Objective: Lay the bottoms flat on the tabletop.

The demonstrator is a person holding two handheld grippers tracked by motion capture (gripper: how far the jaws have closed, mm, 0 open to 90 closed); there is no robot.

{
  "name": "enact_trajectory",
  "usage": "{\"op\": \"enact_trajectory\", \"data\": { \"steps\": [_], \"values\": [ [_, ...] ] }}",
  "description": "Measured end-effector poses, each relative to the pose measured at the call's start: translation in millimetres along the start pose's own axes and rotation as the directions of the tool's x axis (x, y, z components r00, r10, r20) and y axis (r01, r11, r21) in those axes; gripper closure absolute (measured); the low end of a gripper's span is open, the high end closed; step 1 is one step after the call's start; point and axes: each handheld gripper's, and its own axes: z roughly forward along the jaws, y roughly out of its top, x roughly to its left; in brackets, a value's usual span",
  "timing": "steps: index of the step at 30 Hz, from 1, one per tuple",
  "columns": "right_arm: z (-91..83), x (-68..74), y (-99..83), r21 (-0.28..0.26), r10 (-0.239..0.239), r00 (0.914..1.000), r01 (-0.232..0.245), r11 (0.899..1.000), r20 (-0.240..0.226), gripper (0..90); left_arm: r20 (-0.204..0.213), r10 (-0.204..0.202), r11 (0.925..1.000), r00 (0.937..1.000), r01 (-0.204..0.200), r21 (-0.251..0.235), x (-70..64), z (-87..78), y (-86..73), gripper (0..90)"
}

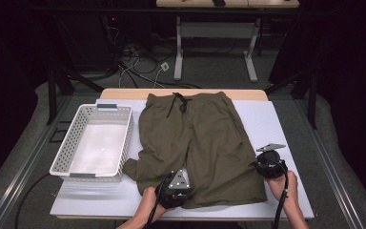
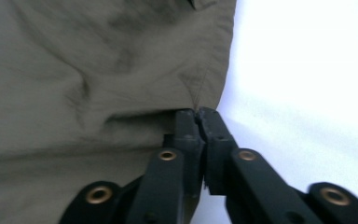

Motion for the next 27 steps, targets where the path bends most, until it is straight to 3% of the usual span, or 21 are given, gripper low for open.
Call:
{"op": "enact_trajectory", "data": {
  "steps": [3, 5, 9, 11, 14, 20, 24, 27],
  "values": [
    [-0.1, -3.0, -1.9, 0.002, 0.013, 0.9998, -0.013, 1.0, -0.014, 76.8, -0.052, 0.012, 0.9999, 0.9986, -0.012, 0.001, 0.2, -3.1, 1.6, 55.8],
    [-4.0, -5.0, -2.4, -0.004, 0.027, 0.9992, -0.027, 1.0, -0.03, 73.0, -0.068, -0.007, 1.0, 0.9977, 0.006, -0.003, 2.2, -6.4, 2.2, 44.6],
    [-8.7, -5.6, -4.8, -0.009, 0.055, 0.9969, -0.055, 0.998, -0.057, 62.6, -0.062, -0.022, 0.9997, 0.9978, 0.021, -0.015, 4.8, -8.6, 1.2, 40.2],
    [-6.6, -4.5, -6.7, 0.023, 0.069, 0.9944, -0.068, 0.997, -0.08, 56.0, -0.042, -0.014, 0.9997, 0.999, 0.013, -0.018, 3.8, -6.7, 0.3, 43.0],
    [1.7, -2.1, -11.5, 0.08, 0.062, 0.9933, -0.054, 0.995, -0.097, 55.4, -0.014, 0.012, 0.9999, 0.9998, -0.012, 0.002, 1.8, 0.0, -1.0, 50.8],
    [3.0, -3.3, -14.4, 0.064, 0.079, 0.9882, -0.072, 0.995, -0.131, 86.7, 0.007, 0.01, 0.9998, 0.9999, -0.01, -0.016, 3.2, 7.7, -2.6, 76.7],
    [-1.0, -2.2, -14.0, 0.082, 0.058, 0.9929, -0.05, 0.995, -0.103, 89.7, 0.008, 0.008, 0.9999, 0.9999, -0.008, -0.014, 0.8, 7.0, -1.4, 85.6],
    [-11.7, -4.3, -14.3, 0.08, 0.052, 0.9962, -0.046, 0.996, -0.07, 90.0, 0.028, 0.004, 0.9999, 0.9996, -0.004, -0.016, -1.1, 5.1, -0.9, 86.4]
  ]
}}
